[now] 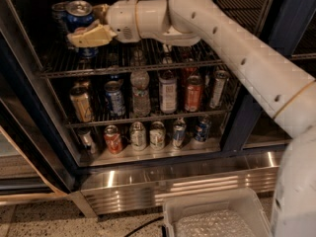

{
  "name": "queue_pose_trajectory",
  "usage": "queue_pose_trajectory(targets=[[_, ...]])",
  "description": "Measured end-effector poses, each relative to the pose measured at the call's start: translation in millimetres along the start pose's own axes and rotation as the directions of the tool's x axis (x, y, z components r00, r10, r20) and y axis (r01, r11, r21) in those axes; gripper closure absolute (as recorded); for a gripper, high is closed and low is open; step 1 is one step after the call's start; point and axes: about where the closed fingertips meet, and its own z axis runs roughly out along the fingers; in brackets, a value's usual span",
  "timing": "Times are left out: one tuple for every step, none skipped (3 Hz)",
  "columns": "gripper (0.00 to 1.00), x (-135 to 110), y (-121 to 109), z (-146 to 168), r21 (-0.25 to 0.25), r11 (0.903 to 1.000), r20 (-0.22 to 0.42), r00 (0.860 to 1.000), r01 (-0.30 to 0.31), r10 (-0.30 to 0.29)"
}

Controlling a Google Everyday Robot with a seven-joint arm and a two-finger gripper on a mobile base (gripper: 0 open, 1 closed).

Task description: Pick pepsi can from top shelf of fridge

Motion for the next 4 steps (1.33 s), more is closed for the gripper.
queue_pose_trajectory(targets=[[1.00, -9.4, 5.0, -22.6, 0.047, 0.9987, 0.001, 1.000, 0.018, -0.018], [1.00, -19.8, 13.4, -47.6, 0.096, 0.9949, -0.009, 0.999, 0.033, -0.032], [1.00, -28.7, 26.3, -76.6, 0.147, 0.9885, -0.028, 0.999, 0.038, -0.034], [1.00, -30.0, 37.5, -107.9, 0.202, 0.9788, -0.044, 0.999, 0.032, -0.024]])
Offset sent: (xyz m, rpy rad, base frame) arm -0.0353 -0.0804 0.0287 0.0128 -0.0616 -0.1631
